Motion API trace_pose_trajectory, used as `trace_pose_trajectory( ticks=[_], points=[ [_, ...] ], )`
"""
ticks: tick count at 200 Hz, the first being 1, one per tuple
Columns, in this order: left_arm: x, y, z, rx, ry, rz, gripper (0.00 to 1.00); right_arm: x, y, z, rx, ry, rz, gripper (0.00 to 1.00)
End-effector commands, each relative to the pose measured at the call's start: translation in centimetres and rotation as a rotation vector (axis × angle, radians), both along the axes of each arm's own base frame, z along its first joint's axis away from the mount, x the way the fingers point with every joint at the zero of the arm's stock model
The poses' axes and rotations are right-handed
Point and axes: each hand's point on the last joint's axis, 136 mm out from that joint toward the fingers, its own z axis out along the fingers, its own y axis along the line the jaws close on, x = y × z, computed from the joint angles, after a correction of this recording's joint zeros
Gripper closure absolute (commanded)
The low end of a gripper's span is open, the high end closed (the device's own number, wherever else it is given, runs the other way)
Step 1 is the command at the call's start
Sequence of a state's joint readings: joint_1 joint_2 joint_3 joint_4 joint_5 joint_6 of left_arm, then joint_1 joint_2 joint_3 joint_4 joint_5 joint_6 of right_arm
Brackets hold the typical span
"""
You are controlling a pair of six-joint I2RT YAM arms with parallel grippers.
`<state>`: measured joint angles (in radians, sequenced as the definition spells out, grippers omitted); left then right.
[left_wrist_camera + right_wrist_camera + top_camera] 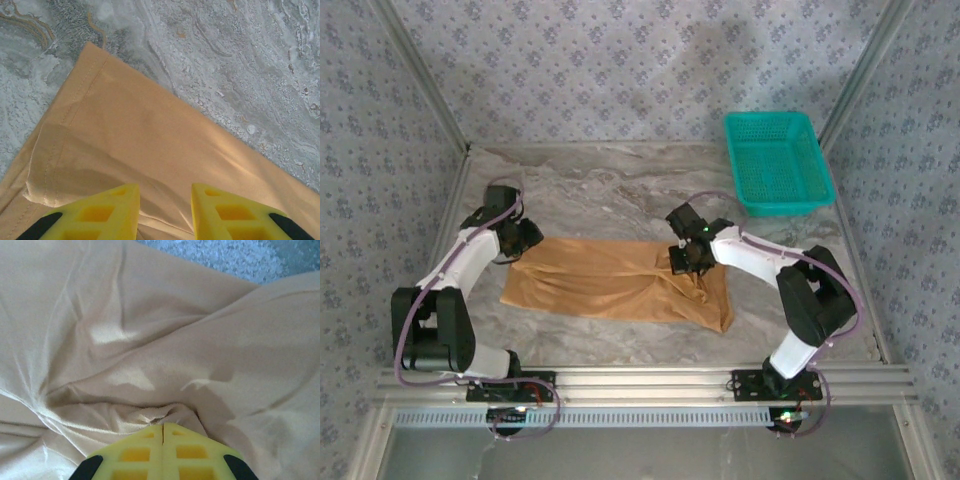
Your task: Fold the inside-out t-shirt
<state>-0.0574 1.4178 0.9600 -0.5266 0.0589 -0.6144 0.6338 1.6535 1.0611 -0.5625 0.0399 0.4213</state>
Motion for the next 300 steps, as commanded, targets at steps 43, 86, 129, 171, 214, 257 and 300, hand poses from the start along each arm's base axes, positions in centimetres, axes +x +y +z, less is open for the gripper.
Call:
trace_pose_trajectory(
  ticks=[43,86,129,171,214,257,300],
  points=[
    [-0.2,-0.1,-0.1,-0.007,0.013,-0.003,0.7,-4.0,0.9,5.3,0.025,-0.061,0.018,1.0],
    [-0.1,-0.3,-0.2,-0.015,0.014,-0.005,0.7,-8.3,4.4,3.3,0.123,0.0,0.008,0.94],
    [0.4,-0.5,-0.9,-0.013,0.044,-0.028,0.71,-11.3,6.9,0.8,0.099,0.024,0.018,0.56],
    [1.1,-1.7,-1.4,-0.067,0.066,-0.058,0.72,-8.8,5.1,4.7,0.097,-0.03,-0.051,0.34],
    [1.7,-2.3,-4.0,-0.167,0.09,-0.044,0.72,-0.3,2.9,2.0,0.342,0.042,-0.243,0.42],
    [1.3,0.2,-8.7,-0.267,0.165,0.046,0.72,1.4,-1.9,-2.5,0.246,0.093,-0.325,0.44],
    [0.6,1.0,-10.2,-0.23,0.2,0.055,0.67,1.8,-6.1,-5.1,0.123,0.149,-0.356,0.5]
  ],
)
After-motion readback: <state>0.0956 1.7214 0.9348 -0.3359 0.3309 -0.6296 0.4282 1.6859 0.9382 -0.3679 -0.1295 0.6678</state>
